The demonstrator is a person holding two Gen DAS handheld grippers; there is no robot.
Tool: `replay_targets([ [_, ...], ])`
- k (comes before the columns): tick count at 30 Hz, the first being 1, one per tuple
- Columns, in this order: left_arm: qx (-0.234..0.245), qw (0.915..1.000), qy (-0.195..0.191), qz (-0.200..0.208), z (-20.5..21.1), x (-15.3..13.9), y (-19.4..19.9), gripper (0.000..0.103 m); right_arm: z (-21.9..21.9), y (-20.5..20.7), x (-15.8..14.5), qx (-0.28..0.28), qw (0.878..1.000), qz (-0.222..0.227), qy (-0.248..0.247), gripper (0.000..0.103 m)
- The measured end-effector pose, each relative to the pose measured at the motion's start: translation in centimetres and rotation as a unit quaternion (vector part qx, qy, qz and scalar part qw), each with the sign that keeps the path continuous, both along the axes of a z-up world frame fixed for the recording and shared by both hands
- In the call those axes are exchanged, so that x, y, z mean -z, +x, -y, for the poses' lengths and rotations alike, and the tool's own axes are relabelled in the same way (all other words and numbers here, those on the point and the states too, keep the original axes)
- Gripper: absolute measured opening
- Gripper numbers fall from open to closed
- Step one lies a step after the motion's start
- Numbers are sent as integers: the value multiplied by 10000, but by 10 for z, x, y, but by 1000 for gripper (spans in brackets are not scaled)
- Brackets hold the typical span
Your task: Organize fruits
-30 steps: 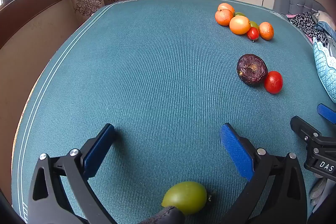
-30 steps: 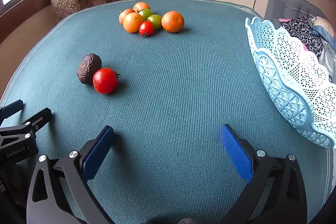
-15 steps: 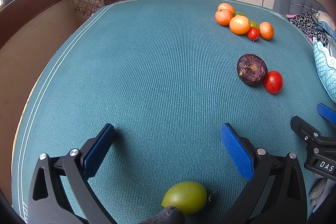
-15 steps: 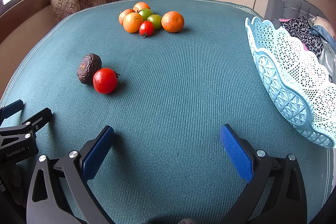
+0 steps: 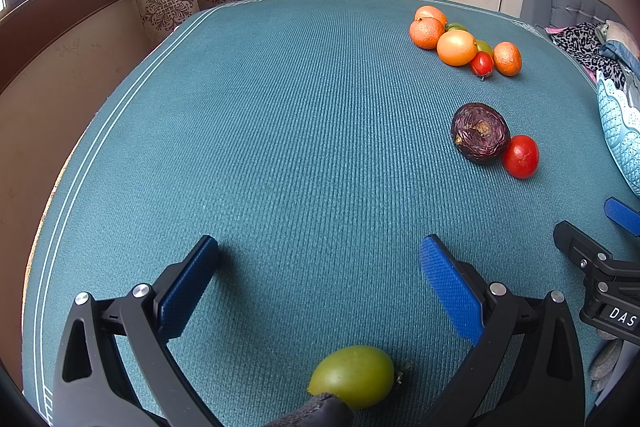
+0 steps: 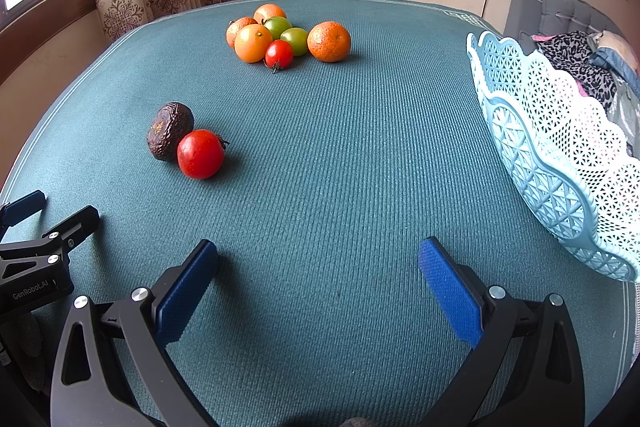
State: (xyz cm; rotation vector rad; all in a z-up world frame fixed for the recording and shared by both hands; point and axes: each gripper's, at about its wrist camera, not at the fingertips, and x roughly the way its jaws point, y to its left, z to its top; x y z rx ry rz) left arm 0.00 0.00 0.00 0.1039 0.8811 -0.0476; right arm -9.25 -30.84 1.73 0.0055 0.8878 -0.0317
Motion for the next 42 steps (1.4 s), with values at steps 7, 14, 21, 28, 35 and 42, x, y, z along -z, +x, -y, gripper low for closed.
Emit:
replay_targets([
  [7,0,10000,0,0,0,0,0,101,0,0,0,0,10000,1,1,98],
  [14,0,10000,1,0,0,0,0,101,0,0,0,0,10000,1,2,98],
  [21,0,10000,1,1,0,0,0,101,0,0,0,0,10000,1,4,98],
  [28,0,10000,-1,0,0,0,0,101,2,0,0,-3,10000,-6,23,98],
  [35,0,10000,-3,-2,0,0,0,101,0,1,0,-66,9999,-91,17,98],
  [42,-21,10000,8,-18,0,0,0,101,3,4,0,-119,9998,-139,37,98],
])
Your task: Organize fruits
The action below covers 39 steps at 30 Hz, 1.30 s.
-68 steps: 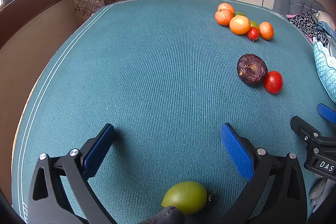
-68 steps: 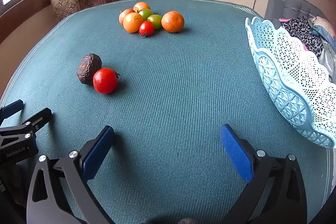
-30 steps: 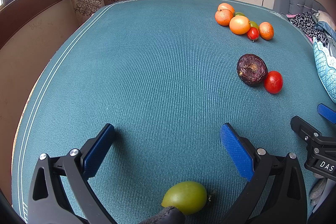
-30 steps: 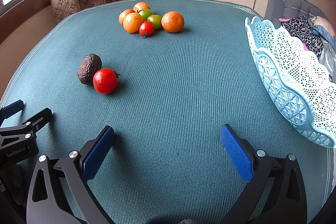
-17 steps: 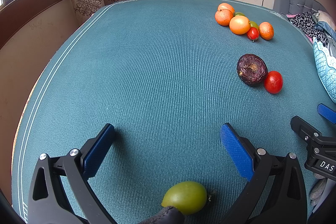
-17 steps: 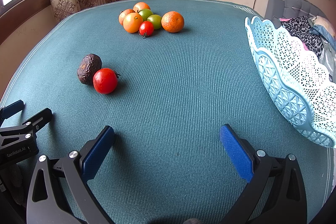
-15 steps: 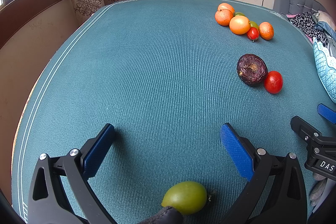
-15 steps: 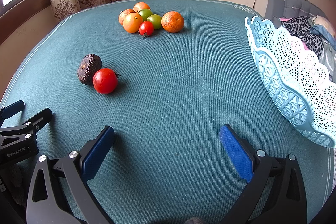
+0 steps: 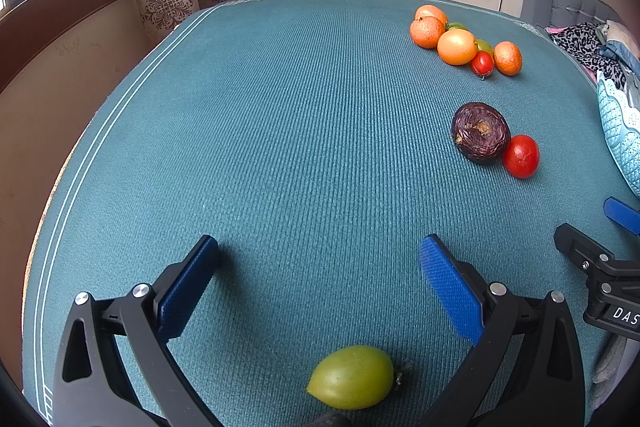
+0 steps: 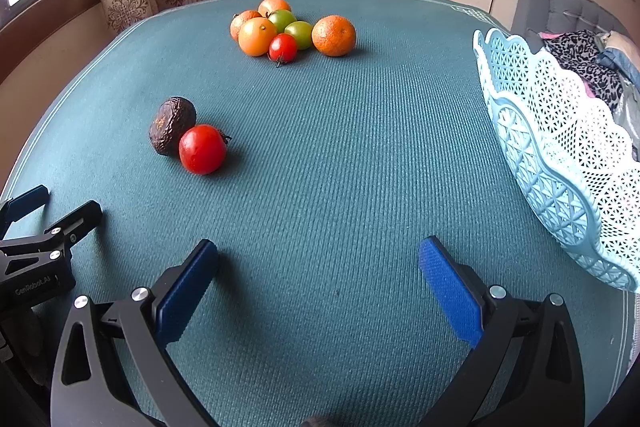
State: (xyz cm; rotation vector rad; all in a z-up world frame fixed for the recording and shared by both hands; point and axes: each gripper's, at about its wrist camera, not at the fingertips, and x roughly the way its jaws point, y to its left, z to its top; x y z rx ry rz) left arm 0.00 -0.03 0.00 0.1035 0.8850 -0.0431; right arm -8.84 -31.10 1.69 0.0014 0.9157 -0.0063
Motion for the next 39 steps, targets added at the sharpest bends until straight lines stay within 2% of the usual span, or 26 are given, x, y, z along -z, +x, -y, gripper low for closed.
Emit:
replay_targets([
  [5,-14,10000,-13,4,1,0,-1,101,8,-5,-3,-13,9994,144,316,98],
  [9,90,9993,-334,106,-9,-4,-4,101,9,-7,-4,-39,9991,180,374,98],
  [12,85,9980,-560,294,-16,-12,-11,101,7,-7,-4,-64,9994,149,291,98],
  [21,194,9967,-520,598,-24,-34,-35,101,-9,-9,-1,-300,9995,21,-123,98],
  [27,436,9968,-475,465,-26,-38,-56,101,-6,-11,-3,-324,9995,46,-11,98],
  [32,637,9968,-463,166,-18,-29,-70,101,3,-15,-6,-413,9983,139,374,98],
  [37,639,9970,-439,0,-17,-17,-73,101,-6,-18,-6,-550,9981,136,230,98],
  [39,611,9970,-483,-24,-18,-16,-72,96,-8,-19,-6,-582,9980,131,183,98],
])
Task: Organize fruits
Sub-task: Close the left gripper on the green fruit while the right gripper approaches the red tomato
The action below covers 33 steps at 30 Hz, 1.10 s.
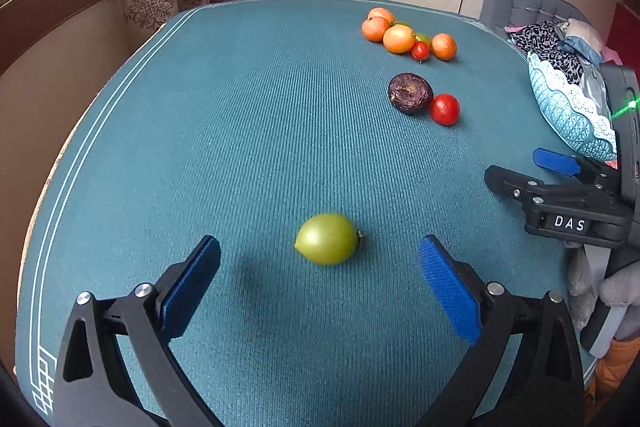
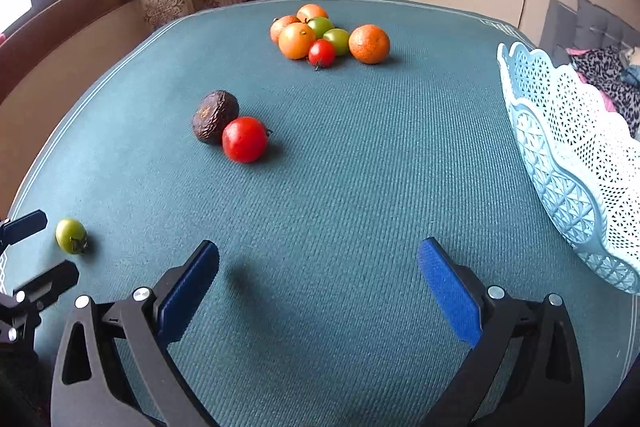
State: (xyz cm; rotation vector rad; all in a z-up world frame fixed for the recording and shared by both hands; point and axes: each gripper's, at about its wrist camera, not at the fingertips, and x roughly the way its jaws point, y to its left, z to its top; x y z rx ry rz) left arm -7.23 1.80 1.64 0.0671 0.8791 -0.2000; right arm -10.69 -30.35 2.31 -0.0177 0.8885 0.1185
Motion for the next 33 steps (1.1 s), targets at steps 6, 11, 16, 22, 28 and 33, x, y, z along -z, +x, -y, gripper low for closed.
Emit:
replay_targets([
  [6,20,10000,-10,-96,0,3,4,76,2,-1,0,-63,9999,34,90,97],
  [11,0,9999,91,-80,2,4,3,57,0,-5,-3,-139,9997,125,144,92],
  [16,46,10000,32,-62,3,3,4,34,1,-6,-6,-252,9989,163,357,81],
  [22,47,9999,-148,-2,2,0,6,31,-1,2,-8,-390,9965,-23,733,66],
  [28,44,9998,-178,69,0,-5,12,31,-12,22,-12,-528,9949,-170,845,55],
  [33,-14,9997,-228,122,-5,-9,20,31,-30,38,-13,-689,9954,-165,651,48],
])
